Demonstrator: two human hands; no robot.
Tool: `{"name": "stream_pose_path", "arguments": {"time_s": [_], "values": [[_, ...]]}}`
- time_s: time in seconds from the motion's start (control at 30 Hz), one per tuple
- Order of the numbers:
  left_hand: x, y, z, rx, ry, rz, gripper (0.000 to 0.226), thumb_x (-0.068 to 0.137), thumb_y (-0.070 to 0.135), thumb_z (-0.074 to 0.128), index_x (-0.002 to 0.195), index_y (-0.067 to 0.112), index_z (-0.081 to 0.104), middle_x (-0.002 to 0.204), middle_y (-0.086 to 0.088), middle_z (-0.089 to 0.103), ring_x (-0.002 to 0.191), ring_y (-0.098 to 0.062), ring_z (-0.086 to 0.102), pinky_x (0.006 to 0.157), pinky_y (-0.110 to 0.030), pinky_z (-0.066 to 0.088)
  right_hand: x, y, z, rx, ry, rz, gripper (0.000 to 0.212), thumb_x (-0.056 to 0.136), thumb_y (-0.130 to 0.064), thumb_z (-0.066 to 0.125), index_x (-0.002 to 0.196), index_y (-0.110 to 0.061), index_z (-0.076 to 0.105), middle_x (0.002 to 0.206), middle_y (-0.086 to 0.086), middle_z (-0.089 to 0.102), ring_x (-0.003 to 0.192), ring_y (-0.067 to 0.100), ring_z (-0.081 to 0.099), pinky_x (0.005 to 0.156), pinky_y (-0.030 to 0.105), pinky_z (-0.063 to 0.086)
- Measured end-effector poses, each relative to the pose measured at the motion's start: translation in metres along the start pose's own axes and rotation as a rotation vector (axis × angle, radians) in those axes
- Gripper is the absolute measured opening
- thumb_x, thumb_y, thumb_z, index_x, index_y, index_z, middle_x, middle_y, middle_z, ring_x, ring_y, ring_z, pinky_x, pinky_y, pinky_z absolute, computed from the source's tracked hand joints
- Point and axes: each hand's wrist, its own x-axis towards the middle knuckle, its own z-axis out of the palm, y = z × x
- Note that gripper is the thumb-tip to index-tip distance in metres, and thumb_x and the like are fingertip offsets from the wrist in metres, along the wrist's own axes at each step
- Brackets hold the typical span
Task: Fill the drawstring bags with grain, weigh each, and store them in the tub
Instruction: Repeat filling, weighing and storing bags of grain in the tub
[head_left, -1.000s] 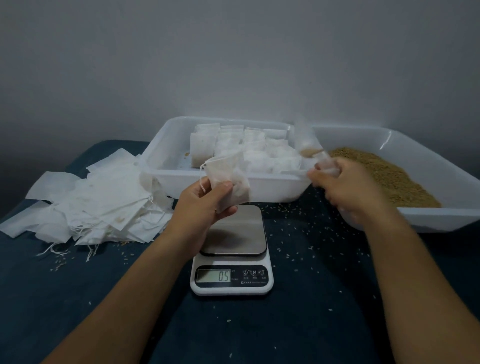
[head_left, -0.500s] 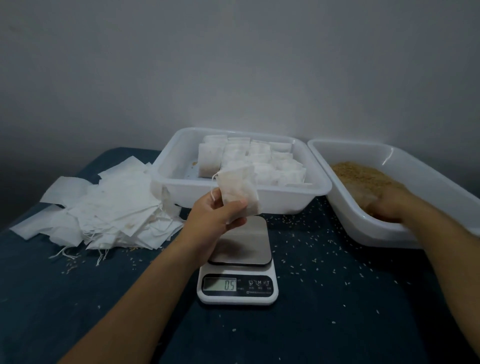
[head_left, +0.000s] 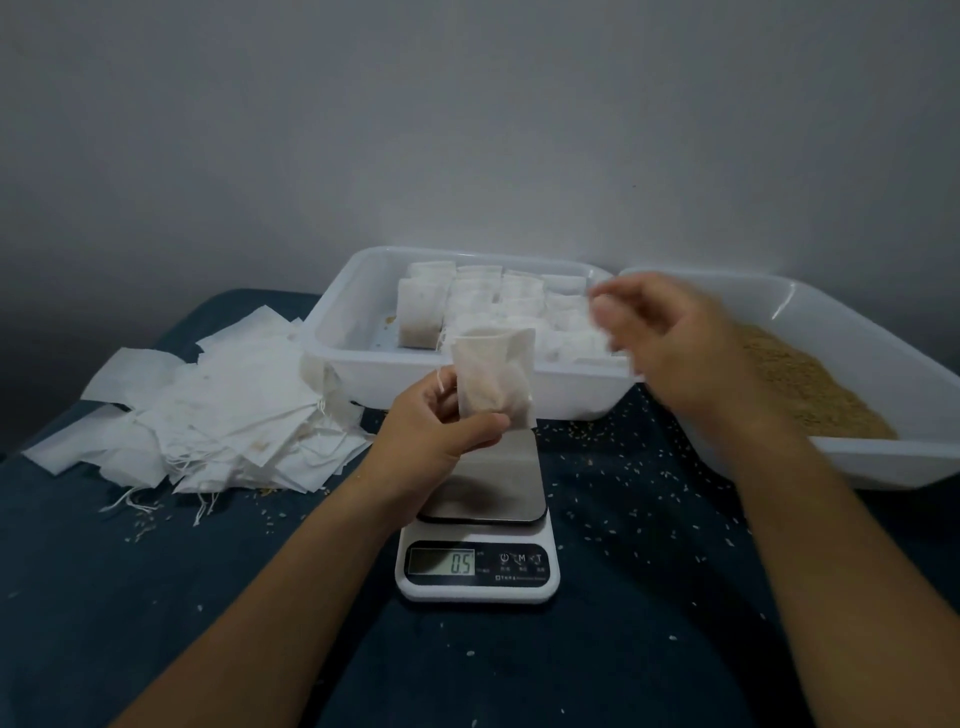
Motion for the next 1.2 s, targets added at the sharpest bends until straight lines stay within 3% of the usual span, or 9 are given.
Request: {"name": "stream_pose_path", "arguments": {"time_s": [0.1, 0.27, 0.4, 0.57, 0.67, 0.8, 0.93, 1.07, 1.2], "values": [[-0.001, 0.000, -0.003, 0.076, -0.036, 0.031, 0.051, 0.078, 0.009, 0.080, 0.127, 0.017, 0.067, 0.111, -0.007, 0.079, 0.104, -0.019, 0.075, 0.084, -0.027, 0.059, -0.017, -0.003, 0.039, 0.009, -0.328, 0.017, 0.047, 0.085, -0.077, 0.058, 0.125, -0.052, 0.058, 0.111, -0.029, 0.067, 0.098, -0.011, 0.063, 0.074, 0.017, 0.053], [-0.001, -0.001, -0.006, 0.253, -0.050, 0.068, 0.047, 0.084, 0.006, 0.080, 0.126, 0.021, 0.068, 0.108, -0.002, 0.079, 0.100, -0.016, 0.075, 0.082, -0.027, 0.059, -0.016, 0.008, 0.052, -0.043, -0.261, -0.195, 0.043, 0.091, -0.047, 0.075, 0.130, -0.051, 0.055, 0.138, -0.030, 0.051, 0.123, -0.012, 0.050, 0.088, 0.010, 0.049], [0.000, -0.003, -0.004, 0.328, -0.039, 0.104, 0.044, 0.086, 0.004, 0.080, 0.124, 0.022, 0.069, 0.108, 0.002, 0.079, 0.101, -0.015, 0.075, 0.084, -0.030, 0.061, -0.005, 0.000, 0.036, -0.214, -0.265, -0.308, 0.040, 0.087, -0.051, 0.077, 0.122, -0.047, 0.057, 0.151, -0.020, 0.046, 0.136, -0.004, 0.042, 0.107, 0.026, 0.042], [0.003, 0.000, 0.008, 0.289, -0.028, 0.134, 0.035, 0.088, 0.000, 0.076, 0.118, 0.018, 0.071, 0.098, 0.000, 0.079, 0.089, -0.011, 0.074, 0.076, -0.024, 0.057, 0.013, -0.006, 0.026, -0.318, -0.461, -0.235, 0.014, 0.091, -0.053, 0.071, 0.099, -0.043, 0.066, 0.140, -0.017, 0.060, 0.128, 0.001, 0.053, 0.106, 0.026, 0.046], [0.013, 0.006, 0.023, 0.125, 0.036, 0.079, 0.032, 0.086, 0.014, 0.078, 0.118, 0.016, 0.073, 0.100, -0.007, 0.078, 0.088, -0.017, 0.070, 0.078, -0.030, 0.057, 0.026, -0.003, 0.019, -0.050, -0.352, -0.183, 0.010, 0.094, -0.034, 0.076, 0.088, -0.041, 0.074, 0.116, -0.024, 0.071, 0.113, -0.002, 0.065, 0.091, 0.019, 0.052], [0.034, 0.022, 0.053, -0.330, 0.006, -0.196, 0.015, 0.098, 0.026, 0.070, 0.106, 0.017, 0.079, 0.099, -0.005, 0.074, 0.082, -0.013, 0.065, 0.070, -0.023, 0.053, 0.041, 0.011, 0.005, 0.222, -0.178, -0.116, 0.009, 0.097, -0.024, 0.075, 0.095, -0.026, 0.083, 0.115, -0.014, 0.077, 0.107, 0.014, 0.073, 0.099, 0.042, 0.058], [0.061, 0.031, 0.089, -0.542, -0.060, -0.350, 0.033, 0.104, 0.033, 0.064, 0.129, 0.013, 0.071, 0.113, -0.011, 0.078, 0.103, -0.023, 0.077, 0.085, -0.040, 0.064, 0.047, 0.029, -0.014, 0.296, -0.036, -0.067, 0.012, 0.097, -0.028, 0.075, 0.100, -0.035, 0.083, 0.115, -0.009, 0.078, 0.105, 0.021, 0.075, 0.093, 0.048, 0.063], [0.093, 0.038, 0.122, -0.398, -0.053, -0.238, 0.025, 0.107, 0.019, 0.058, 0.128, 0.006, 0.063, 0.121, -0.016, 0.073, 0.098, -0.024, 0.076, 0.080, -0.031, 0.063, 0.045, 0.054, -0.041, 0.262, 0.058, 0.045, 0.012, 0.100, -0.036, 0.071, 0.101, -0.034, 0.083, 0.101, -0.003, 0.081, 0.100, 0.022, 0.076, 0.086, 0.040, 0.065], [0.120, 0.040, 0.147, -0.116, -0.074, -0.109, 0.028, 0.098, 0.006, 0.069, 0.125, 0.004, 0.062, 0.125, -0.019, 0.070, 0.106, -0.028, 0.075, 0.088, -0.031, 0.063, 0.042, 0.072, -0.058, 0.275, 0.062, 0.164, 0.038, 0.102, -0.058, 0.056, 0.098, -0.031, 0.082, 0.101, -0.002, 0.081, 0.097, 0.015, 0.077, 0.082, 0.035, 0.061]]}}
